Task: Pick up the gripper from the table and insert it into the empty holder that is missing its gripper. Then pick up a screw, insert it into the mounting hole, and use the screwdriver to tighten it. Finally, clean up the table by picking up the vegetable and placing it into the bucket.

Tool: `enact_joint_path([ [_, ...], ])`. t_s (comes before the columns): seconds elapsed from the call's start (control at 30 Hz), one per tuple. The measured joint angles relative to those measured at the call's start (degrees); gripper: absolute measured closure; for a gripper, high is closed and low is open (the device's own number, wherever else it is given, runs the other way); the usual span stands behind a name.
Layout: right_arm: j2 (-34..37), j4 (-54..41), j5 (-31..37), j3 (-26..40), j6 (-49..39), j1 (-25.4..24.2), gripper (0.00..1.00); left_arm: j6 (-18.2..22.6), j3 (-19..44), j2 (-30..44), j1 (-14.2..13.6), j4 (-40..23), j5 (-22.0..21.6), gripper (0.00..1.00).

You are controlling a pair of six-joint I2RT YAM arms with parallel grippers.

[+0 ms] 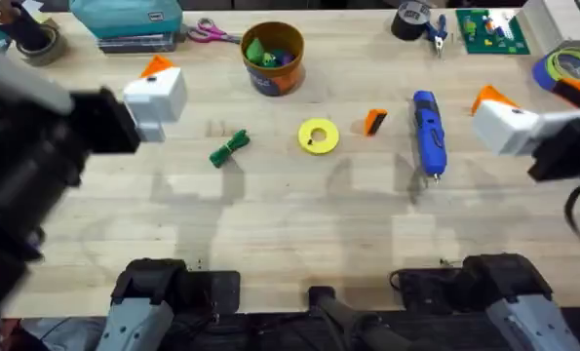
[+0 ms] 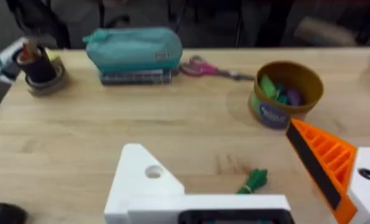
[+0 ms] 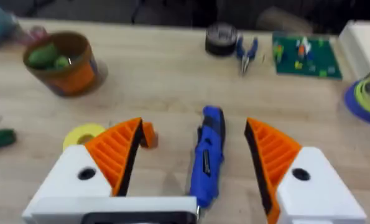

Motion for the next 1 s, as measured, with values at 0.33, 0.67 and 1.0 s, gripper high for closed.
enact_joint_path([
  [0.33, 27.6, -15.5, 0.0, 17.2, 0.0, 0.0, 0.005, 0.0, 17.9, 24.8, 0.0, -15.5, 0.0, 0.015],
  [0.67, 40.2, -21.5, 0.0, 21.2, 0.0, 0.0, 0.004, 0.0, 20.6, 39.2, 0.0, -21.2, 0.0, 0.015],
  [1.0, 41.5, -21.4, 0.0, 21.2, 0.0, 0.0, 0.006, 0.0, 20.6, 41.8, 0.0, -21.8, 0.0, 0.015],
])
